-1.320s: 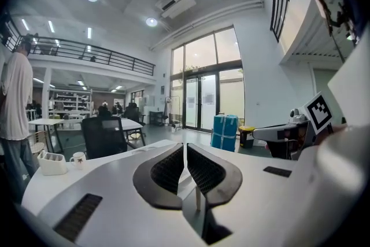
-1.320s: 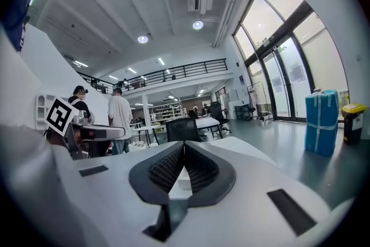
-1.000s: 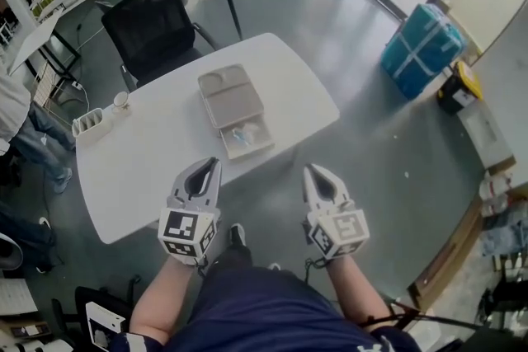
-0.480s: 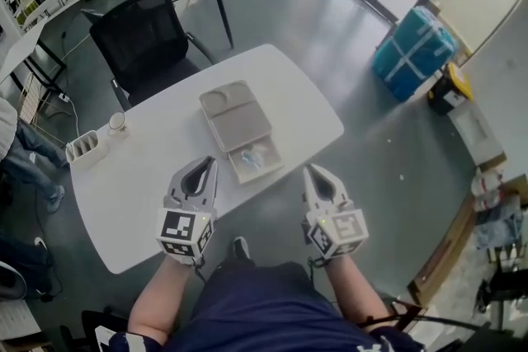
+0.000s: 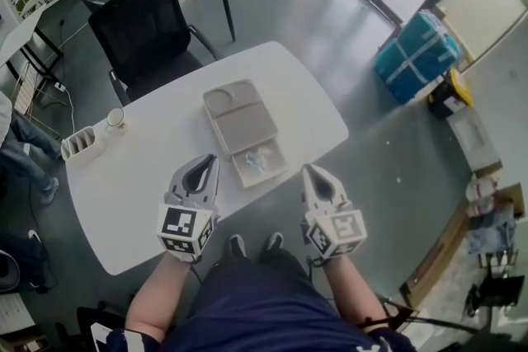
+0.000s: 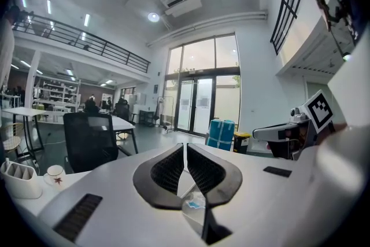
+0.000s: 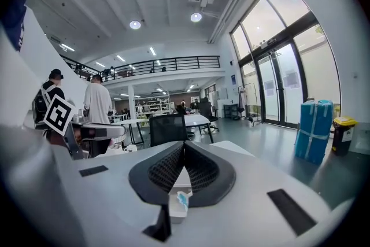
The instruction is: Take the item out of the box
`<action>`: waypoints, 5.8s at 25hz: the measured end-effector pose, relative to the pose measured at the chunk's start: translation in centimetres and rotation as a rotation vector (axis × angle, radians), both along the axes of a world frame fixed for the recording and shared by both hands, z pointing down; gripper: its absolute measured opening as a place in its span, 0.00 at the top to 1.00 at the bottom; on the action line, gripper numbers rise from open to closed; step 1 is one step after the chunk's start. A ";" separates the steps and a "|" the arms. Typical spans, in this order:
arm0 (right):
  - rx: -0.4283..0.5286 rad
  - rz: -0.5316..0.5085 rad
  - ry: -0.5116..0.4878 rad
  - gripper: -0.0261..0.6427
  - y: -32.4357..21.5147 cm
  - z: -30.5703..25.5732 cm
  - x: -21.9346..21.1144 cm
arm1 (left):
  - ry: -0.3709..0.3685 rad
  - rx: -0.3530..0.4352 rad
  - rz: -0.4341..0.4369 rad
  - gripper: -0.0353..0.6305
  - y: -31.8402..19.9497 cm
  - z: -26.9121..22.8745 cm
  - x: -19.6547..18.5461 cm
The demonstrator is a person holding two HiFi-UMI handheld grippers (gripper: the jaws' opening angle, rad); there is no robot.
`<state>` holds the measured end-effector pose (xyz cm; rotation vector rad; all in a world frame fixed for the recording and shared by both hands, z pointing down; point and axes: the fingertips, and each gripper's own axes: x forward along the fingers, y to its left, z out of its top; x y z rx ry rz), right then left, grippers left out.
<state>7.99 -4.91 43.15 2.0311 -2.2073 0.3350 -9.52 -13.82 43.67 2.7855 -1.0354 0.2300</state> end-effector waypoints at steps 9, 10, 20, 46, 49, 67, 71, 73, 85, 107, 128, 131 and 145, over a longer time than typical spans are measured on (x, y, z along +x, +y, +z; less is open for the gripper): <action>-0.007 -0.065 -0.031 0.94 -3.3 0.7 2.3 | -0.042 -0.008 -0.044 0.88 -1.4 0.6 2.4; -0.004 -0.079 -0.033 0.94 -3.9 0.7 2.6 | -0.044 -0.004 -0.049 0.88 -1.6 0.6 2.7; -0.038 -0.214 -0.067 0.94 -9.4 2.4 7.0 | -0.195 -0.110 -0.029 0.79 -3.4 6.6 9.9; -0.161 -0.271 -0.137 0.94 -11.9 7.5 9.5 | -0.719 -0.456 0.141 0.77 -3.8 28.0 16.0; -0.181 -0.246 -0.141 0.94 -11.1 8.4 9.9 | -0.744 -0.475 0.146 0.78 -3.9 28.8 16.0; -0.185 -0.221 -0.145 0.94 -11.4 8.0 8.8 | -0.511 -0.826 0.114 0.90 -1.6 28.9 14.7; -0.184 -0.241 -0.139 0.94 -11.4 8.0 7.9 | -0.453 -0.850 0.093 0.90 -1.3 28.0 14.1; -0.180 -0.251 -0.137 0.94 -11.5 7.9 7.5 | -0.422 -0.862 0.088 0.90 -1.2 27.5 14.0; -0.153 -0.305 -0.120 0.94 -12.3 6.8 5.4 | -0.313 -0.757 0.041 0.90 -2.3 21.5 12.3; 0.015 -0.354 -0.073 0.94 -16.5 -1.6 3.8 | -0.061 -0.136 -0.258 0.90 -9.7 -0.4 4.7; 0.211 -0.430 0.028 0.94 -16.3 -8.6 0.6 | -0.099 0.212 -0.317 0.90 -8.7 -8.0 3.4; 0.210 -0.421 0.031 0.94 -16.5 -8.3 0.7 | -0.099 0.202 -0.315 0.90 -8.7 -7.6 3.4; 0.219 -0.416 -0.002 0.94 -17.0 -8.0 0.4 | -0.109 0.177 -0.311 0.90 -9.0 -6.7 3.1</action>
